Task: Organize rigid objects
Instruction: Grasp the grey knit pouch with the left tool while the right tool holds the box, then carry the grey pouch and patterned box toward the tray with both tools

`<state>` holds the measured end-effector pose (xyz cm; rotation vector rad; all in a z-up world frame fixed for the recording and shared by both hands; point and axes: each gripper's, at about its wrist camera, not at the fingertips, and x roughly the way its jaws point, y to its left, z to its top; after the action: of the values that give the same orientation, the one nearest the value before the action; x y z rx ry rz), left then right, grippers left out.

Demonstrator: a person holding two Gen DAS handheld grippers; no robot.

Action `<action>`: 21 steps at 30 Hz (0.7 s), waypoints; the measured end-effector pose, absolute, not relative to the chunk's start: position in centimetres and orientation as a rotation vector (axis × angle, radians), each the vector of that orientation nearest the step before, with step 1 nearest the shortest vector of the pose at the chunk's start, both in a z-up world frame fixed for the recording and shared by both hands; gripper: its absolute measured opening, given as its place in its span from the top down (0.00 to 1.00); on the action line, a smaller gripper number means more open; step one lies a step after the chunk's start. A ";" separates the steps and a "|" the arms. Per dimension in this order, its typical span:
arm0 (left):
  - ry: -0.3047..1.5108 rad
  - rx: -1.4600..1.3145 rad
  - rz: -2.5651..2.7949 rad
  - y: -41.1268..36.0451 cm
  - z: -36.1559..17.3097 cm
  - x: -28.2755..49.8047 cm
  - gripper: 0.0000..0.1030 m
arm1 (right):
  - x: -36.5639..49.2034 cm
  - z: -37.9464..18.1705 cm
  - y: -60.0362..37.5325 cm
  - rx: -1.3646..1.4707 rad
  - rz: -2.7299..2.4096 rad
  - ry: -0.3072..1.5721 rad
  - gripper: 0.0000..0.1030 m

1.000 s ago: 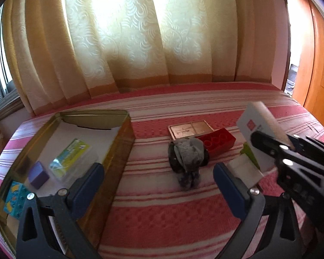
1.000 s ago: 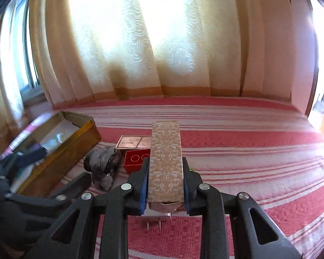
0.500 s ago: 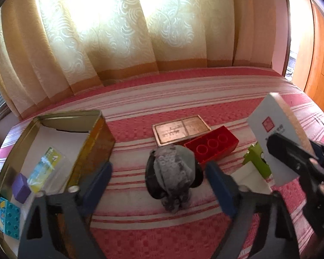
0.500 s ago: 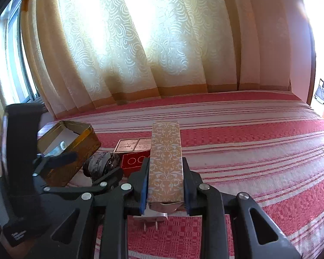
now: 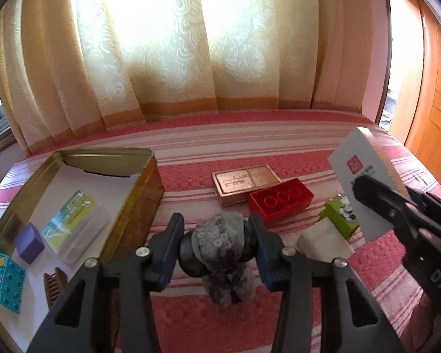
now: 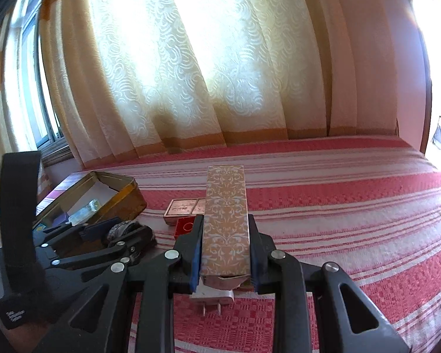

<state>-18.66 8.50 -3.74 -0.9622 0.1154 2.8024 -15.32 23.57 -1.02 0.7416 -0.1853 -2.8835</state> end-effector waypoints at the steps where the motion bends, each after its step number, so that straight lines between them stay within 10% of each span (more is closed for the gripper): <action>1: 0.120 -0.934 2.818 8.4 -3.5 -18.2 0.56 | -15.2 -0.9 23.4 0.727 -2.887 -0.172 0.73; 21: 0.104 -0.718 2.924 6.8 -1.9 -14.3 0.56 | -13.1 -0.1 22.3 0.572 -2.935 -0.070 0.73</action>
<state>-14.34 6.82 -1.88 -0.7181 0.1037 2.9237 -13.15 22.27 -0.10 0.5724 -0.0701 -2.9354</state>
